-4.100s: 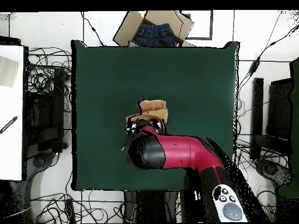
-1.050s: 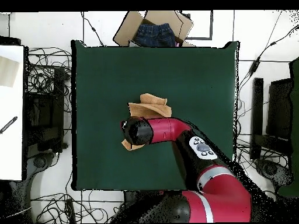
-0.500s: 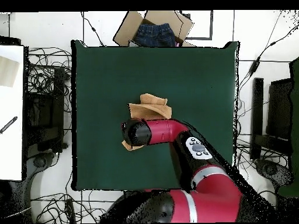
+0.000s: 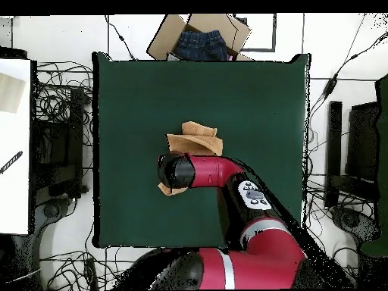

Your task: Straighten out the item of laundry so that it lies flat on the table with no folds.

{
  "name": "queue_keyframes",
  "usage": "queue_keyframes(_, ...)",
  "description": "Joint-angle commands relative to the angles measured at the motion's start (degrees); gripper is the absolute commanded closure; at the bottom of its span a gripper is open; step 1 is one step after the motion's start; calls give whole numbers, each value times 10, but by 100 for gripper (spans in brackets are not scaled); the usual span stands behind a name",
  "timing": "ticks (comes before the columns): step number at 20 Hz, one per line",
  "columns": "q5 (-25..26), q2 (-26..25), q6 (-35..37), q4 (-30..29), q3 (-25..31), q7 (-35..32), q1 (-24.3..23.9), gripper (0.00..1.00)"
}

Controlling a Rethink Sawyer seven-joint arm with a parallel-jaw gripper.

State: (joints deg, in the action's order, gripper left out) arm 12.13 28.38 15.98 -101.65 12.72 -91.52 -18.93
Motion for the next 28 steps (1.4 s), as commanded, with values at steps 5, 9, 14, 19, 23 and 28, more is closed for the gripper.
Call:
queue_keyframes(5, -61, -3, -75, -33, -9, -156, -29, 0)
queue_keyframes(9, -96, 20, -80, -64, -27, -191, -18, 0)
queue_keyframes(14, -132, 35, -85, -83, -48, -196, -6, 0)
queue_keyframes(19, -144, 26, -114, -97, -32, -178, -22, 0)
queue_keyframes(23, -152, 29, -127, -106, -30, -176, -24, 0)
queue_keyframes(28, -174, 27, -164, -125, -32, -196, -16, 0)
